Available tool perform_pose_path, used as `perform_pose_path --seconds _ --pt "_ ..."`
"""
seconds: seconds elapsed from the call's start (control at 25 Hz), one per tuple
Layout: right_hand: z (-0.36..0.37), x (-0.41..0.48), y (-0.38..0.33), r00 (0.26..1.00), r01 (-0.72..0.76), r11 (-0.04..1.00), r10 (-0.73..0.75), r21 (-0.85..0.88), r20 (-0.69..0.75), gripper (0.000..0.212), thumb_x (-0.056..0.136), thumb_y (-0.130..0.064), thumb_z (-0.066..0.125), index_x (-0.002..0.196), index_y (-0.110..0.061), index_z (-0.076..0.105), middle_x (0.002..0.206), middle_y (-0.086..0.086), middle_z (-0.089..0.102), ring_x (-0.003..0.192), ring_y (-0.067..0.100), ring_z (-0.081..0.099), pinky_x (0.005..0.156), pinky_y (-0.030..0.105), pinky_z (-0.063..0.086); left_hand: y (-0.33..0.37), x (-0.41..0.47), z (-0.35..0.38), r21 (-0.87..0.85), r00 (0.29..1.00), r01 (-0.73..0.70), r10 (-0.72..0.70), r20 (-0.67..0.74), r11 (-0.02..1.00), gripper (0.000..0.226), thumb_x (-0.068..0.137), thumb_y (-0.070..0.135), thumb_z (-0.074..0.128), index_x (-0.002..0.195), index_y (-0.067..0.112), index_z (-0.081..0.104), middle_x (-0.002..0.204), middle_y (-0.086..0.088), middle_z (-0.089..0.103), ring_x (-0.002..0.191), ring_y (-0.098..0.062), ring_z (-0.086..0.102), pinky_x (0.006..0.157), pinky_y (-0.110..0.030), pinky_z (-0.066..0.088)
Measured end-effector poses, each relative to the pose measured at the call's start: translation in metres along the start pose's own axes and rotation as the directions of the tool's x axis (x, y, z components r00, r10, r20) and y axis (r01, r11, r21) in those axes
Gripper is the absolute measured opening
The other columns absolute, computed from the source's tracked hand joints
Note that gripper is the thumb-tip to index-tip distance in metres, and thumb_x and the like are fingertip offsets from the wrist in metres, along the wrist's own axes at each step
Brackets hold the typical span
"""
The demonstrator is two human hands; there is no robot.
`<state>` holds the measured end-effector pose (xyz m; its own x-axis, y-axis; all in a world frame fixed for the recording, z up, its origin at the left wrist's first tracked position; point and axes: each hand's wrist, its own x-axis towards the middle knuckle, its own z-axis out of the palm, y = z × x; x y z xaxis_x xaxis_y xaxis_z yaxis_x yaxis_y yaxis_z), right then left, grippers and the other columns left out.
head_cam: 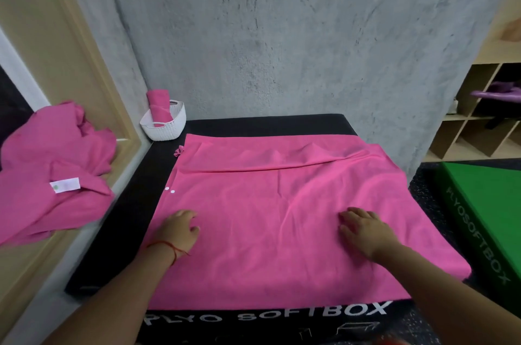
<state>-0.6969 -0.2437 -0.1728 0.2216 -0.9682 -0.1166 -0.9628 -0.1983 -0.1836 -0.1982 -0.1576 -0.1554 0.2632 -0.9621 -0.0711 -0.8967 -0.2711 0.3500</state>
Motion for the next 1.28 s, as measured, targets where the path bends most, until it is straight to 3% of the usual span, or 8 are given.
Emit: perform_pose_path --seconds 0.32,0.56,0.68,0.8,0.92,1.0,1.08,1.28 --pt "-0.017 0.113 -0.020 0.978 -0.067 0.997 0.074 0.043 -0.196 0.045 0.104 -0.057 0.044 0.142 -0.040 0.061 0.156 -0.012 0.053 0.140 0.025 0.048 0.113 0.048 0.044 0.006 0.132 -0.030 -0.176 0.952 0.042 -0.093 -0.292 0.983 0.010 0.094 0.019 0.062 0.090 0.020 0.071 0.094 -0.005 0.066 0.092 -0.035 0.063 0.082 -0.041 0.054" --pt "-0.041 0.188 -0.001 0.858 -0.026 0.948 0.183 0.316 -0.480 0.030 0.100 -0.040 0.056 0.111 -0.020 0.075 0.112 0.013 0.072 0.097 0.038 0.068 0.087 0.049 0.056 0.002 0.247 -0.034 -0.085 0.976 0.121 -0.134 -0.170 0.989 0.025 0.095 0.031 0.064 0.112 0.012 0.067 0.148 -0.027 0.050 0.140 -0.044 0.042 0.114 -0.046 0.040" --pt "-0.058 0.222 0.008 0.917 0.090 0.975 -0.002 0.203 -0.398 0.058 0.097 -0.058 0.039 0.128 -0.020 0.070 0.130 0.009 0.069 0.119 0.038 0.064 0.105 0.054 0.049 0.005 0.281 -0.030 -0.093 0.974 0.184 -0.194 -0.117 0.979 0.033 0.095 0.037 0.063 0.116 0.011 0.064 0.145 -0.032 0.050 0.144 -0.045 0.037 0.118 -0.046 0.035" --pt "-0.068 0.251 -0.001 0.975 0.139 0.962 -0.091 0.236 -0.204 0.054 0.102 -0.063 0.050 0.146 -0.031 0.060 0.148 -0.008 0.059 0.142 0.026 0.049 0.122 0.050 0.034 0.008 0.305 -0.027 -0.080 0.954 0.279 -0.285 -0.094 0.957 0.055 0.094 0.046 0.061 0.135 0.008 0.060 0.149 -0.034 0.045 0.143 -0.048 0.037 0.120 -0.046 0.033" --pt "-0.074 0.275 -0.016 0.982 0.154 0.966 -0.127 0.208 -0.137 0.037 0.099 -0.048 0.067 0.134 -0.037 0.065 0.120 -0.012 0.063 0.127 0.022 0.055 0.115 0.042 0.039 -0.021 0.344 -0.020 -0.120 0.949 0.310 -0.315 -0.026 0.943 0.085 0.064 0.073 0.058 0.130 0.020 0.068 0.145 -0.030 0.053 0.134 -0.049 0.049 0.117 -0.052 0.038" --pt "-0.079 0.289 -0.020 0.974 0.198 0.974 -0.184 0.106 -0.128 0.014 0.095 -0.044 0.071 0.108 -0.040 0.070 0.100 -0.013 0.061 0.111 0.026 0.060 0.101 0.040 0.045 -0.023 0.353 -0.023 -0.199 0.953 0.297 -0.303 0.001 0.934 0.074 0.060 0.072 0.065 0.107 0.016 0.074 0.129 -0.028 0.064 0.120 -0.047 0.059 0.109 -0.049 0.046" --pt "-0.084 0.297 -0.024 0.968 0.231 0.970 -0.222 0.070 -0.119 0.010 0.091 -0.046 0.068 0.083 -0.042 0.063 0.089 -0.013 0.060 0.099 0.027 0.060 0.092 0.037 0.045 -0.012 0.346 -0.030 -0.291 0.955 0.235 -0.276 -0.107 0.927 0.040 0.085 0.044 0.071 0.086 0.004 0.068 0.110 -0.029 0.068 0.106 -0.045 0.063 0.092 -0.041 0.048" --pt "-0.098 0.319 -0.036 0.947 0.282 0.950 -0.252 0.137 -0.198 0.020 0.096 -0.042 0.070 0.084 -0.031 0.058 0.079 -0.012 0.066 0.080 0.023 0.064 0.079 0.038 0.048 -0.024 0.361 -0.032 -0.340 0.893 0.174 -0.293 -0.340 0.924 0.024 0.102 0.022 0.055 0.083 0.007 0.052 0.092 -0.021 0.059 0.097 -0.042 0.060 0.077 -0.037 0.036"
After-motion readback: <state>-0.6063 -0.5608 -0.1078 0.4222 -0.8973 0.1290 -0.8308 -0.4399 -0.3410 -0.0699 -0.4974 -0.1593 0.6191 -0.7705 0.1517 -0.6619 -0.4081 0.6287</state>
